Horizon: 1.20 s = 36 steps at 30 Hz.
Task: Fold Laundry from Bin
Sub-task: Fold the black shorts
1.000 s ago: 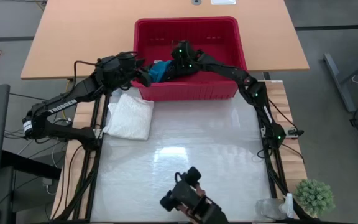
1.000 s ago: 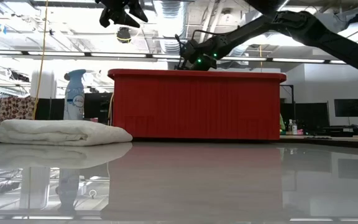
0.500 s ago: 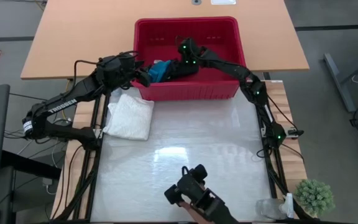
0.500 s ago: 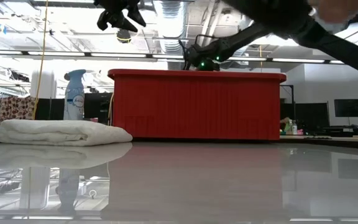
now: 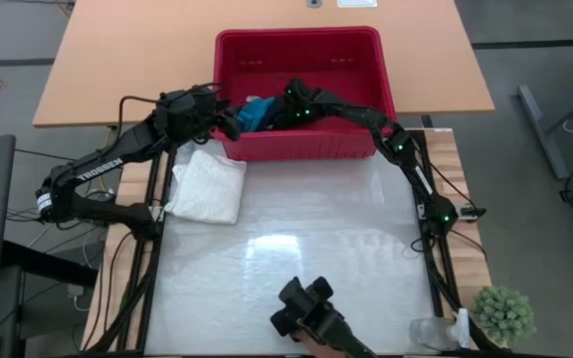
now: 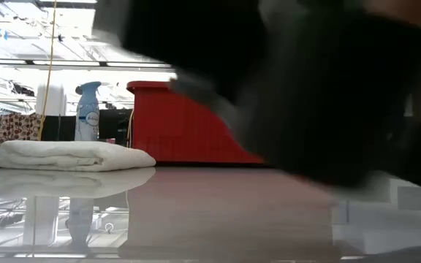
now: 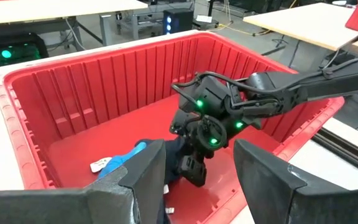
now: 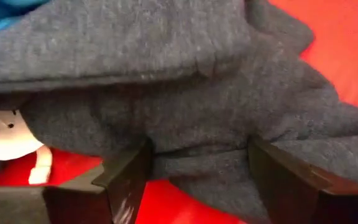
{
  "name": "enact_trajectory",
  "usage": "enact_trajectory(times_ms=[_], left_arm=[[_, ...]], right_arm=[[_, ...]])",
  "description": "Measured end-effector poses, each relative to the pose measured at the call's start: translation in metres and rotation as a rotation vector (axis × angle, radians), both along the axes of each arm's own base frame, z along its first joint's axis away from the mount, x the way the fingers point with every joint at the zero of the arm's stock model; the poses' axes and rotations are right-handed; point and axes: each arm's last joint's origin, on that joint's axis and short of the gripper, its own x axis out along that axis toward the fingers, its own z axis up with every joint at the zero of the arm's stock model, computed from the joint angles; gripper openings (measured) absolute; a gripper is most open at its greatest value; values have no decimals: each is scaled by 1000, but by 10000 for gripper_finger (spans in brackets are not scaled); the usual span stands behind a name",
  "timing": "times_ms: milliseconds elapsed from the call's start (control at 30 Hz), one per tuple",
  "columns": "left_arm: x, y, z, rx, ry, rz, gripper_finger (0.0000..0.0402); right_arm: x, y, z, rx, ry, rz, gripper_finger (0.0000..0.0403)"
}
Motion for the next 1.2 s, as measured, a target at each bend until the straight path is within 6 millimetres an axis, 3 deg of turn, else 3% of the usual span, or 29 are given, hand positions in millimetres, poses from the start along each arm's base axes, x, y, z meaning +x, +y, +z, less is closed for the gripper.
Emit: enact_trajectory(times_ms=[167, 267, 400, 467, 600, 767, 900, 1033, 1200], left_arm=[[0, 0, -2, -8, 16, 2, 181], [-1, 0, -3, -12, 27, 9, 181], [-1, 0, -3, -11, 34, 18, 181], [-2, 0, -3, -2, 45, 29, 181], [-2, 1, -3, 17, 67, 35, 181], [-2, 1, -3, 34, 91, 30, 181], [-2, 1, -3, 56, 120, 30, 181], [-5, 5, -4, 61, 131, 48, 181], [-12, 15, -4, 58, 133, 96, 181]], right_arm=[[-4, 4, -7, 41, 64, 3, 254], [-4, 3, -8, 40, 72, -6, 178], [-8, -3, 0, 53, 56, -4, 39], [-6, -5, 9, 40, 33, 20, 32], [-3, -10, 42, -22, -42, 23, 32], [-18, -8, 109, -137, -195, 27, 32], [-31, 0, 148, -198, -255, 24, 32], [-45, 19, 195, -261, -335, 48, 32], [-63, 59, 257, -312, -476, 160, 32]])
